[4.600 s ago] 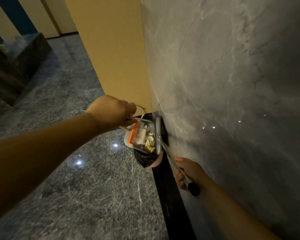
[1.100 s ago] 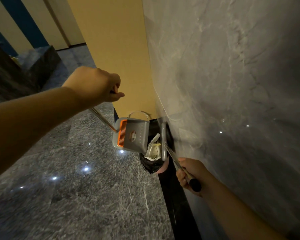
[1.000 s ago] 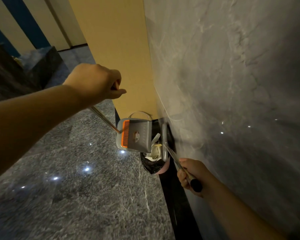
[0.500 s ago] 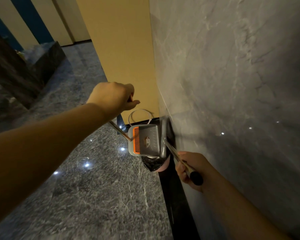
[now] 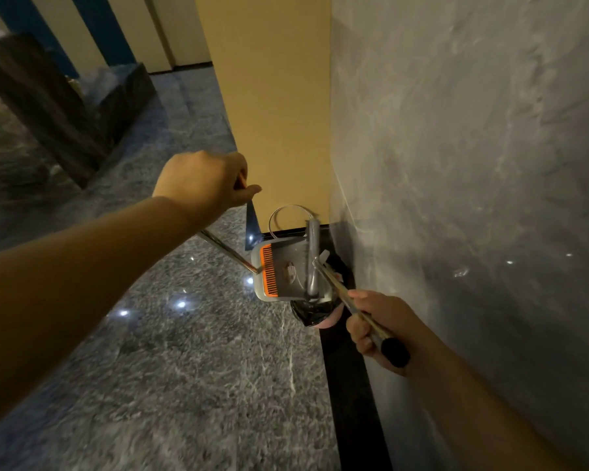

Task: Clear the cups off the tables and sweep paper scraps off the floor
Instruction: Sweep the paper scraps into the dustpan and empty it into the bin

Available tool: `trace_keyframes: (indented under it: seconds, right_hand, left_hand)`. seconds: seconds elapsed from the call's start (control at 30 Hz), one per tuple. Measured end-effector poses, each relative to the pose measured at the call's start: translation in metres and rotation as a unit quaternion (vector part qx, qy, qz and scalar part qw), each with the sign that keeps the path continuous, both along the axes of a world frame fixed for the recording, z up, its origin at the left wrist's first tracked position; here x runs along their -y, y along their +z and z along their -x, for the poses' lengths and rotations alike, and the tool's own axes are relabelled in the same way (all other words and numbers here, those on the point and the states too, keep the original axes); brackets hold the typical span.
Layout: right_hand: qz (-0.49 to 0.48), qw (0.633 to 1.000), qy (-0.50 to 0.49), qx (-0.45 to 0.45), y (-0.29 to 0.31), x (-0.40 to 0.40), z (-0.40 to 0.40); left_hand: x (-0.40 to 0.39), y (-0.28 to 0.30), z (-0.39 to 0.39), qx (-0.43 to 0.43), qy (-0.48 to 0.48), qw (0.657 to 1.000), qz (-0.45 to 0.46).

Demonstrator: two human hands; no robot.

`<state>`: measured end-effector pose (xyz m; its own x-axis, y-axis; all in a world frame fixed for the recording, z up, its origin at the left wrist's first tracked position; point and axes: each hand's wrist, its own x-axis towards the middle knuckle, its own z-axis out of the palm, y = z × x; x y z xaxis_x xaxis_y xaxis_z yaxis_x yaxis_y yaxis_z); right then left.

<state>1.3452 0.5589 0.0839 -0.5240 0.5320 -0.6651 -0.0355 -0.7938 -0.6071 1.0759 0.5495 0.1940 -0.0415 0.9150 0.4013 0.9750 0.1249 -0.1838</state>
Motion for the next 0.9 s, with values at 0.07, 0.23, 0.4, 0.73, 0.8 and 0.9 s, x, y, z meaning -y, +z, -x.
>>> trace_keyframes:
  seconds: [0.07,0.23,0.4,0.73,0.8,0.9]
  right_hand:
    - [-0.014,1.000,0.015,0.011,0.004,0.005,0.001]
    - [-0.027,0.999,0.028,0.018,0.011,0.024,0.006]
    - [-0.038,0.998,0.031,0.041,0.019,0.054,0.020]
    - [-0.028,0.996,0.010,0.081,0.010,0.130,0.085]
    - [-0.026,0.995,0.008,0.096,0.004,0.146,0.104]
    - [-0.010,0.995,-0.007,0.104,-0.006,0.170,0.131]
  left_hand:
    - [0.010,0.002,0.006,0.006,0.015,1.000,-0.002]
    - [0.040,0.005,0.024,0.009,0.038,0.999,-0.018]
    - [0.072,0.002,0.050,0.011,0.052,0.998,-0.031]
    - [0.128,-0.009,0.130,0.054,0.037,0.997,-0.030]
    - [0.145,-0.010,0.147,0.061,0.030,0.997,-0.033]
    - [0.169,-0.017,0.170,0.069,0.012,0.997,-0.027]
